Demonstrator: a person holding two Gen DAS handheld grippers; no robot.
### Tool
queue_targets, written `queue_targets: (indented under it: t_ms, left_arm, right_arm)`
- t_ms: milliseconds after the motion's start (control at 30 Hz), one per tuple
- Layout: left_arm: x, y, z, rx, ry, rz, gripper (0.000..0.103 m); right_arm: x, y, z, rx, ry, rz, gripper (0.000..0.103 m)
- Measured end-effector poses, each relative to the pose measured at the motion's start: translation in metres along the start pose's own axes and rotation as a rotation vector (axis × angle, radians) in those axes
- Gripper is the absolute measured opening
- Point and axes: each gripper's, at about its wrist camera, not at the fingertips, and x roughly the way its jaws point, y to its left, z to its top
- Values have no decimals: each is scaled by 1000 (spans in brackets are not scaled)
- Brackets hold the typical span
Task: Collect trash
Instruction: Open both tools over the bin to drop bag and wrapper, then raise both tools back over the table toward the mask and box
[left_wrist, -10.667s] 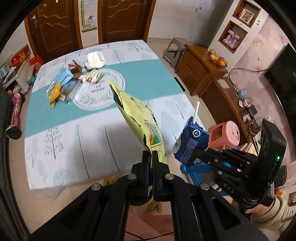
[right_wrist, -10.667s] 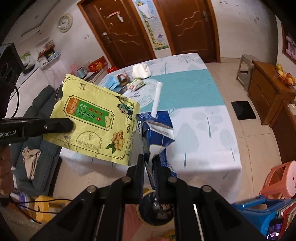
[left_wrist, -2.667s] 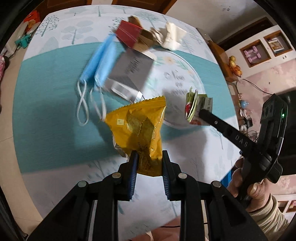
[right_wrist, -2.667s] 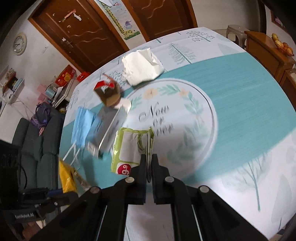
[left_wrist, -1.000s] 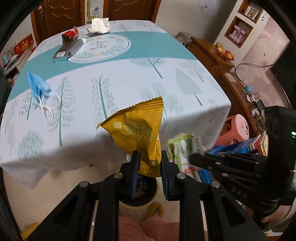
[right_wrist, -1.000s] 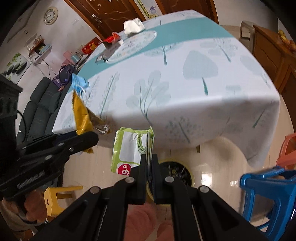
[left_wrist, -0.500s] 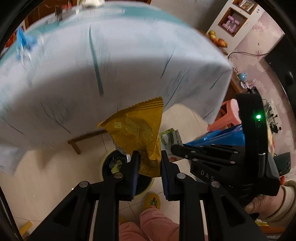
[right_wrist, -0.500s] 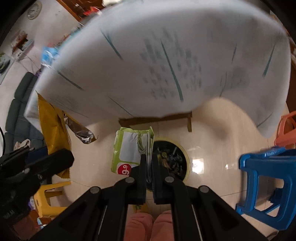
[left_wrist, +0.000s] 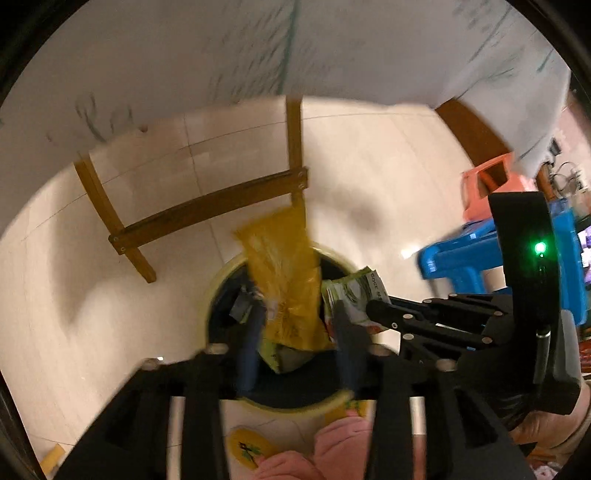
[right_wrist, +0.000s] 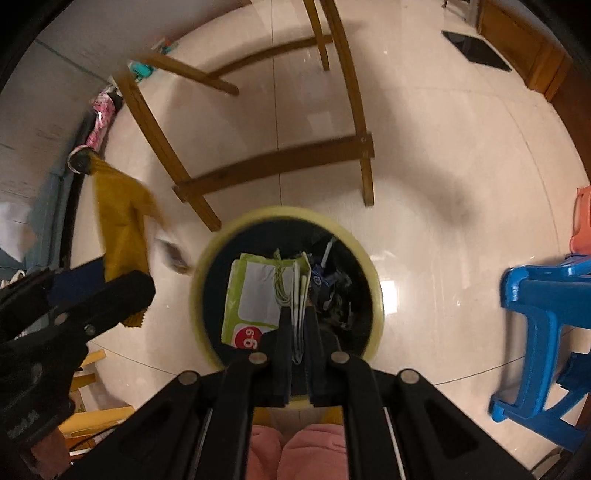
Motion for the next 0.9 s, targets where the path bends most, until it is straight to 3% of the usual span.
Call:
queue_targets:
  t_ms: [33,100,167,333,500,600,900]
  left_arm:
    - [4,3,-3,-2,-8,1,67]
    - [10,8,-6,-9,-15,12,77]
    - [13,11,-9,-19,-10,11,83]
    - [3,16,-9,-34,-3,47,84]
    - [-36,19,-9,-89,-37,61,85]
    - [-76,18,-8,-124,-61,81,92]
    - [-225,14,6,-179,-115,116,92]
  right_arm:
    - [9,0,0,-2,9,-3,9]
    - [21,0,1,-5,12,-8,31]
    - [28,0,2,-2,4,7,45]
    - [29,4,3,6,0,13,46]
    - [-3,16,4,-8,-21,-7,46]
    - [-36,23,3,-9,-39,-12,46]
    - [-174,58,5,-50,-109,23,47]
